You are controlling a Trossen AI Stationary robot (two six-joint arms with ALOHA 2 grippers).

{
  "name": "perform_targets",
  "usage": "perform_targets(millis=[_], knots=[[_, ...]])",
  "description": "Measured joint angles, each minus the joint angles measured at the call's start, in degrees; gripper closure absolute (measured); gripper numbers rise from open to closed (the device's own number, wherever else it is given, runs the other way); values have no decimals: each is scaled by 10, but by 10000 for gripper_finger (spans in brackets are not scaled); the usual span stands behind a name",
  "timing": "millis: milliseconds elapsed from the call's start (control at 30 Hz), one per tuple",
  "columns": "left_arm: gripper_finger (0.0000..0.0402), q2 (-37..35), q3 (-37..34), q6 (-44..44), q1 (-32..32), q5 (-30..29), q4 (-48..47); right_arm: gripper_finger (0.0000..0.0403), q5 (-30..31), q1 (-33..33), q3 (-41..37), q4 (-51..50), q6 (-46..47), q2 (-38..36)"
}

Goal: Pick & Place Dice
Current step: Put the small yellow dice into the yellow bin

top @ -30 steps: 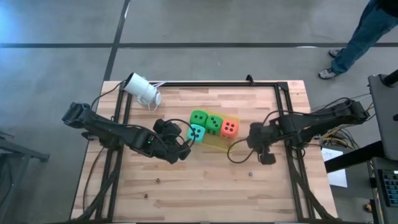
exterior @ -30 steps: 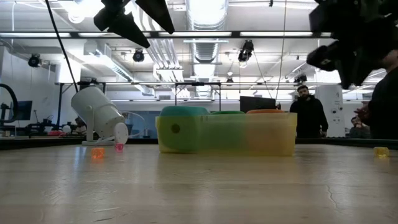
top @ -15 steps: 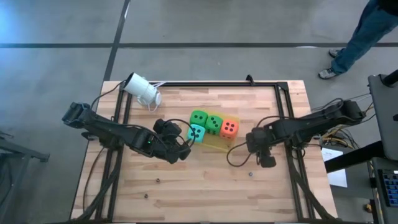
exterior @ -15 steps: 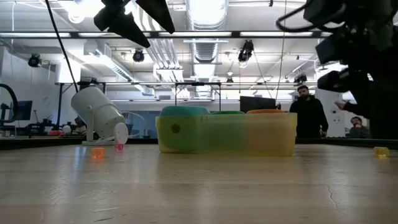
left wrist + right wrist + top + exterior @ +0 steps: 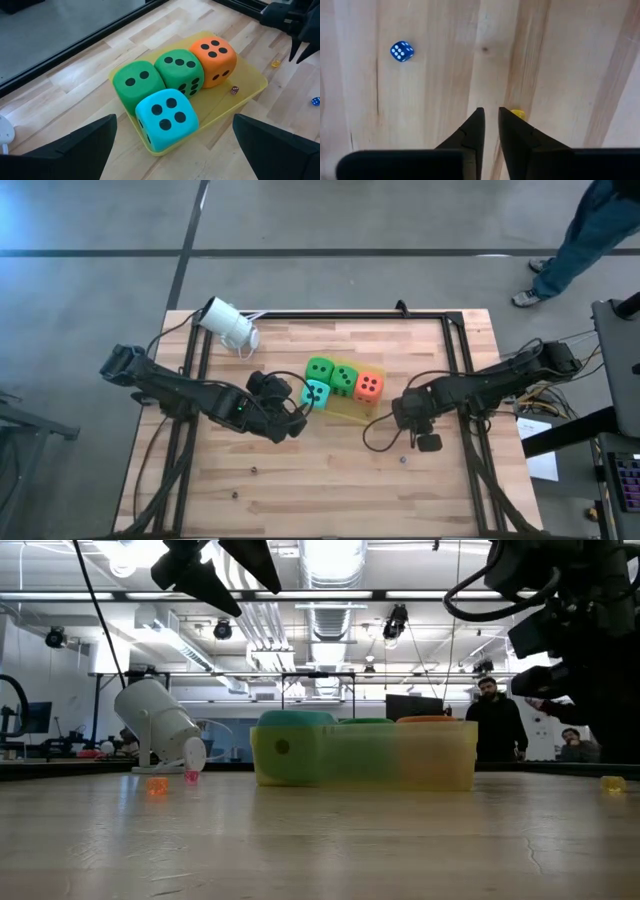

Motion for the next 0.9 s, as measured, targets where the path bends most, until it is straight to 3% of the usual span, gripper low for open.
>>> perform_targets(millis=[167,300,900], knots=[[2,0,0,-1,0,0,2,388,0,0,0,0,4,-1],[2,0,0,-1,0,0,2,391,1,0,0,0,4,14],[2,0,0,1,0,0,2,275,7,0,18,2,-44,61]])
